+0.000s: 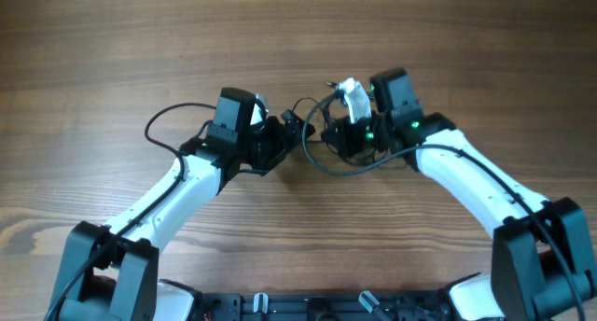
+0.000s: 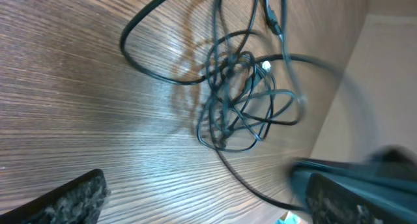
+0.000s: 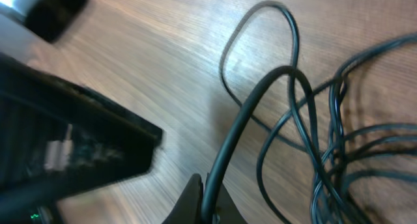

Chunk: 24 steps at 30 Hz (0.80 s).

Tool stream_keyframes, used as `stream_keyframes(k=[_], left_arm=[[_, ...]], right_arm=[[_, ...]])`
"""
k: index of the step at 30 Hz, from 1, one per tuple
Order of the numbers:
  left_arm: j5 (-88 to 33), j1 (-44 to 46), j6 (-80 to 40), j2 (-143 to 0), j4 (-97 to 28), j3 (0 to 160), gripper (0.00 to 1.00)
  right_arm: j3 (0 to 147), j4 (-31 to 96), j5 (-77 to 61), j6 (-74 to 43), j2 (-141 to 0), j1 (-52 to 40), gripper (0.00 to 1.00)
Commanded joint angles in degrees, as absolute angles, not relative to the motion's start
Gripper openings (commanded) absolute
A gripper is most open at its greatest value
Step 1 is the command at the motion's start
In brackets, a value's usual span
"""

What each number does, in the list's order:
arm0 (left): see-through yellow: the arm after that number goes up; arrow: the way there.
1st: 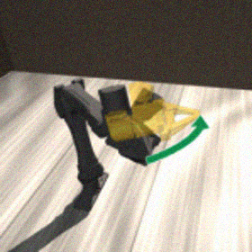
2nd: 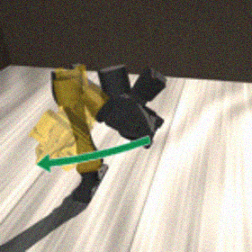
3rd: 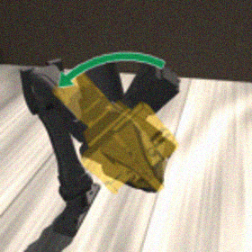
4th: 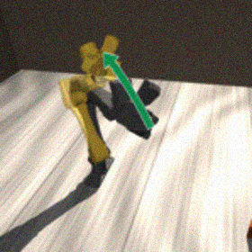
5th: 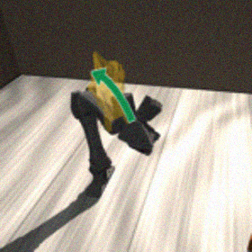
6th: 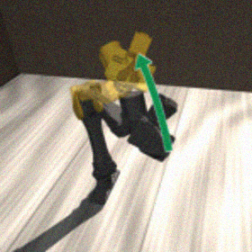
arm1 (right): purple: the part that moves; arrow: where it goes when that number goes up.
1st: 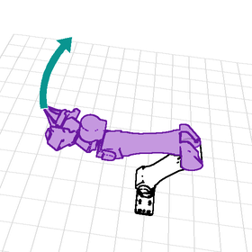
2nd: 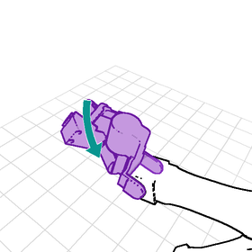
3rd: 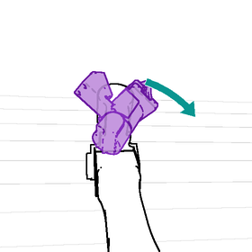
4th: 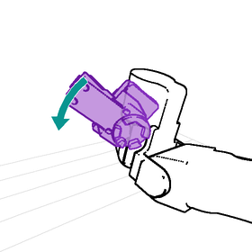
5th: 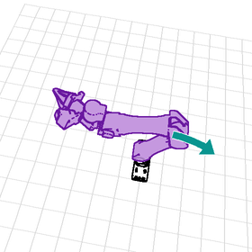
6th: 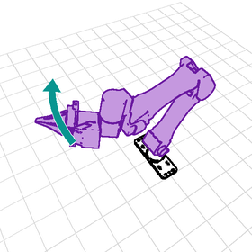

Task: Untangle cables

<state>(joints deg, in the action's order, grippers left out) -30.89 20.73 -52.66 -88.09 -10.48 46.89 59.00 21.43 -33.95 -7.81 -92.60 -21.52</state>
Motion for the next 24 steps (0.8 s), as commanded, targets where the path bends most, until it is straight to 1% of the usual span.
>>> stream_keyframes(k=[1,4,7,9,12,15,16,17,18,20,24], left_arm=[[-32.86,20.25,-48.23,-88.09,-9.91,47.16,1.00],[-38.48,20.49,-43.24,-88.09,-5.56,47.16,1.00],[-42.24,21.19,-42.37,-88.09,-0.05,47.16,1.00],[-42.41,22.00,-42.37,-88.09,2.42,47.16,1.00],[-41.98,23.05,-42.37,-88.09,4.12,47.16,1.00],[-38.61,24.25,-42.39,-88.09,4.03,47.16,1.00],[-36.86,24.80,-42.39,-88.09,3.66,47.16,0.96],[-35.11,25.34,-42.39,-88.09,2.96,47.16,0.90],[-31.18,26.20,-42.39,-88.12,0.25,47.16,0.80],[-24.62,26.98,-42.37,-88.16,-5.54,47.16,0.76],[-7.57,26.81,-42.41,-88.31,-22.55,47.16,0.75]], right_arm=[[68.84,23.38,-39.86,-7.66,-86.37,-20.71,0.04],[71.20,23.16,-47.90,-7.66,-84.71,-20.71,0.04],[71.20,23.51,-55.33,-7.66,-84.25,-20.71,0.04],[71.16,24.08,-58.81,-7.49,-84.42,-21.02,0.04],[71.16,24.25,-59.31,-6.72,-84.42,-22.68,0.05],[71.16,21.71,-63.37,-5.30,-84.42,-24.82,0.05],[71.18,18.90,-66.06,-5.45,-84.29,-24.91,0.04],[71.20,15.84,-67.77,-6.59,-84.09,-24.69,0.05],[71.35,9.23,-68.27,-12.25,-83.59,-23.57,0.04],[71.37,0.05,-68.77,-21.23,-82.74,-20.93,0.04],[71.37,-21.87,-73.91,-36.07,-81.38,-13.69,0.04]])
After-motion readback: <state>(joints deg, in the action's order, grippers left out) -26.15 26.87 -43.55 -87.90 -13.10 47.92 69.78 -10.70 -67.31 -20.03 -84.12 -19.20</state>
